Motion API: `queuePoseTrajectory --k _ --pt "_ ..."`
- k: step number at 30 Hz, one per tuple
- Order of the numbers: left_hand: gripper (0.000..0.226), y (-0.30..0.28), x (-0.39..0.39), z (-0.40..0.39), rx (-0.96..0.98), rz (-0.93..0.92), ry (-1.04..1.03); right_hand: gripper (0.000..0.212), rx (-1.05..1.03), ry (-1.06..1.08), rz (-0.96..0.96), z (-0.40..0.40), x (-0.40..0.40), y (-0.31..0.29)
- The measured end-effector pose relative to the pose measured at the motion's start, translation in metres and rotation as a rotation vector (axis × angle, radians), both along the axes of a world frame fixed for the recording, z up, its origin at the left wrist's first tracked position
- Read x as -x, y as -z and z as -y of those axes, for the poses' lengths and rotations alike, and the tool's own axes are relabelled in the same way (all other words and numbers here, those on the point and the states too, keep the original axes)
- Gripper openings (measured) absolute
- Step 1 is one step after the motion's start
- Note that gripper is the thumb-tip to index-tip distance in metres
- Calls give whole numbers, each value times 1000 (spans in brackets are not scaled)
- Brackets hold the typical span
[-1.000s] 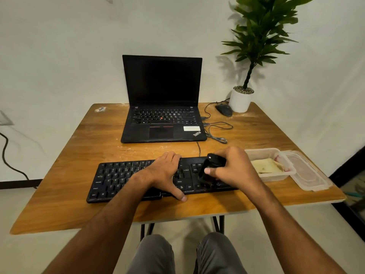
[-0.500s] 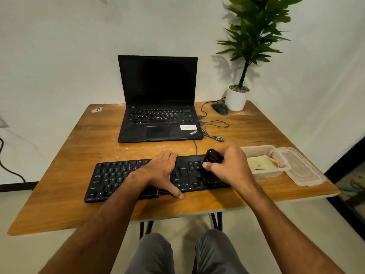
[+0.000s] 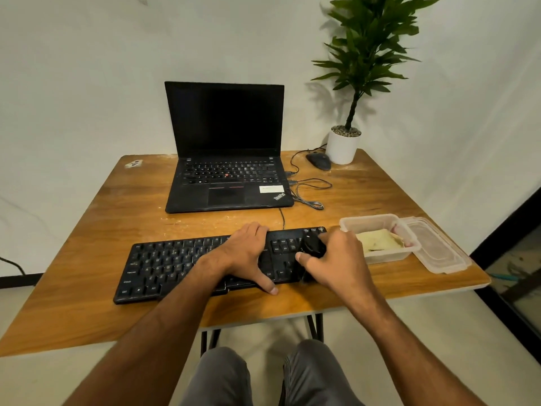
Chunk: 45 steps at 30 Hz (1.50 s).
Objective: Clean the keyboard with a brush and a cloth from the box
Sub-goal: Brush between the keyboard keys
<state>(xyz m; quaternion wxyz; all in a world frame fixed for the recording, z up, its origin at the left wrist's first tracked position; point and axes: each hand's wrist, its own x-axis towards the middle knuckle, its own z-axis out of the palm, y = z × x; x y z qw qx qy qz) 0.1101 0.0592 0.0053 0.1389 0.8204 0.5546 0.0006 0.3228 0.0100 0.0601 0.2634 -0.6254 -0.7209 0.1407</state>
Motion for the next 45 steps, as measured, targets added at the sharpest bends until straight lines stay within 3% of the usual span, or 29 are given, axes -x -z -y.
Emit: queuePoseTrajectory --k 10,18,23,26,30,35,42,45 --pt "124 -3 0 -2 23 -29 8 27 24 -24 -104 -5 36 -5" --pt "126 -3 0 0 38 -1 -16 26 -21 105 -7 -19 5 -8" --pt "123 -2 0 -2 32 -4 -7 26 -6 23 9 -3 27 -3" --pt "124 -2 1 -2 28 -8 3 28 74 -1 -96 -5 31 -5" --pt "123 -3 3 -2 26 3 21 25 44 12 -70 -7 25 -2" --pt "123 -4 7 -2 51 12 24 29 158 57 -164 -15 11 0" --pt "131 -4 24 -3 86 -30 -2 25 137 138 -283 -30 -19 -15" --pt "134 -5 13 -2 55 -38 16 25 89 158 -238 -34 -23 -18"
